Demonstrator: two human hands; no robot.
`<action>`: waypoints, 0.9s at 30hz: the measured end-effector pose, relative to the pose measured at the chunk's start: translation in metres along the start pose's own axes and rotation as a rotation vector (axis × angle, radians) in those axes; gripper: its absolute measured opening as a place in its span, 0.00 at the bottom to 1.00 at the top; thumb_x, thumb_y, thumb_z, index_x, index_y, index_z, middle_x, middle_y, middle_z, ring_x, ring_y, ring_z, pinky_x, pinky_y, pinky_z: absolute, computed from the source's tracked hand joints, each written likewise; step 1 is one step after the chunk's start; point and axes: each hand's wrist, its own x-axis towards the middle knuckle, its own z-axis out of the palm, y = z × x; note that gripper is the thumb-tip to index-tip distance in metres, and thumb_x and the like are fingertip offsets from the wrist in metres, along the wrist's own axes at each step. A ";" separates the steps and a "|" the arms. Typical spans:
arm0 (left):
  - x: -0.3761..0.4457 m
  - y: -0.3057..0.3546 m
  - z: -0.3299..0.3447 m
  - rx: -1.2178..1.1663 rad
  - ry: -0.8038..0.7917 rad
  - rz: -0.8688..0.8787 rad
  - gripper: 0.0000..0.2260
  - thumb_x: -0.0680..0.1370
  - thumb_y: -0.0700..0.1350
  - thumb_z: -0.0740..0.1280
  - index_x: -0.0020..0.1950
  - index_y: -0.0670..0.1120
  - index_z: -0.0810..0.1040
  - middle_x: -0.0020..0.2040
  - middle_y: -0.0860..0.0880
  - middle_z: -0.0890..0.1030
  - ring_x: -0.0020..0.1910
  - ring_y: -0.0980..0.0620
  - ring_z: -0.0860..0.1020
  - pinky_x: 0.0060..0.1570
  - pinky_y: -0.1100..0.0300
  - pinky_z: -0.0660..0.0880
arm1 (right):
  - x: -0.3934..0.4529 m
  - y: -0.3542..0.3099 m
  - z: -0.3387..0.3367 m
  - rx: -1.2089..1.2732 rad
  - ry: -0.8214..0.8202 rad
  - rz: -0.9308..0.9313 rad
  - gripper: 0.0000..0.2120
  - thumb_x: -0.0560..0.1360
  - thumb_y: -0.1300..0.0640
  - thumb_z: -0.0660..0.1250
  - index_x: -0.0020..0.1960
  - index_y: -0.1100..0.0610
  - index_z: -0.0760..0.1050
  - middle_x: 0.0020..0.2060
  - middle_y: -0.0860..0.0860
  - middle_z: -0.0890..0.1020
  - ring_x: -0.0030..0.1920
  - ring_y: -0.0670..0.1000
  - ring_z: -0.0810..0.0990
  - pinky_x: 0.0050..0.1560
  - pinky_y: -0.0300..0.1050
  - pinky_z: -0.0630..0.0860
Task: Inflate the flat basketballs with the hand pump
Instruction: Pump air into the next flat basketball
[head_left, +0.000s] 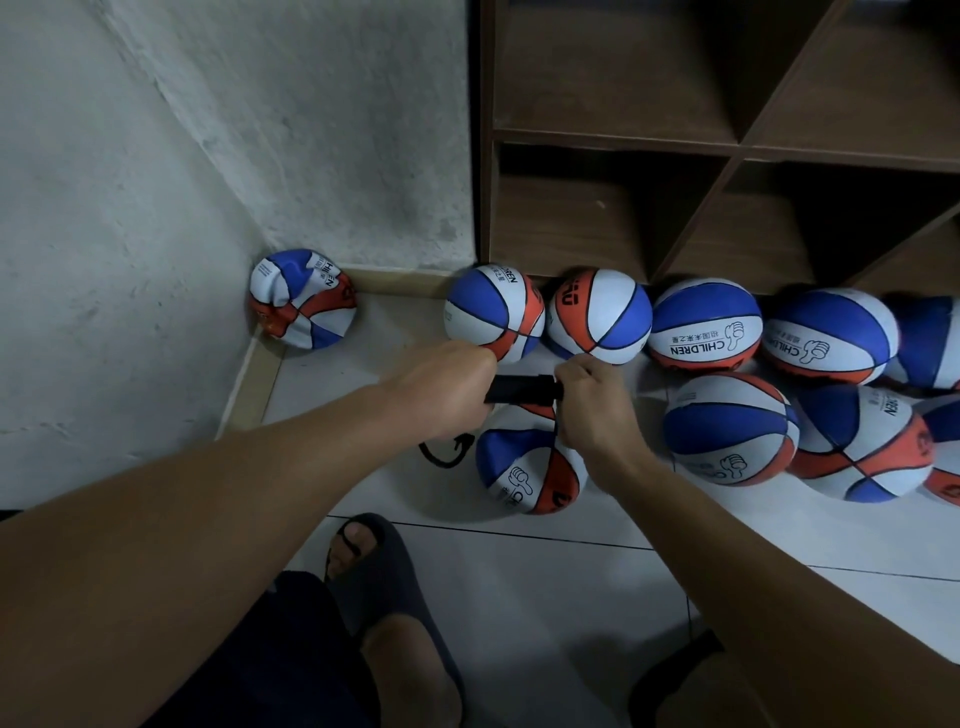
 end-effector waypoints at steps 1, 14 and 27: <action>0.001 -0.001 -0.002 -0.022 -0.002 0.008 0.09 0.80 0.45 0.70 0.40 0.48 0.74 0.33 0.51 0.75 0.29 0.54 0.72 0.29 0.59 0.64 | 0.003 -0.001 -0.002 -0.008 -0.025 0.002 0.11 0.83 0.55 0.59 0.44 0.56 0.73 0.31 0.50 0.70 0.35 0.53 0.69 0.39 0.53 0.67; 0.002 -0.028 -0.011 -0.025 -0.047 -0.048 0.14 0.81 0.49 0.70 0.36 0.51 0.73 0.34 0.51 0.77 0.30 0.53 0.74 0.28 0.57 0.63 | 0.034 -0.010 -0.082 0.132 -0.044 0.244 0.14 0.82 0.59 0.61 0.39 0.51 0.65 0.29 0.50 0.64 0.27 0.50 0.59 0.31 0.46 0.55; 0.001 0.001 0.000 -0.020 -0.013 -0.041 0.08 0.80 0.49 0.71 0.43 0.48 0.79 0.34 0.51 0.77 0.31 0.52 0.75 0.28 0.59 0.64 | 0.003 -0.014 -0.016 0.046 -0.028 0.046 0.11 0.82 0.58 0.58 0.41 0.55 0.66 0.31 0.53 0.64 0.31 0.51 0.62 0.32 0.49 0.60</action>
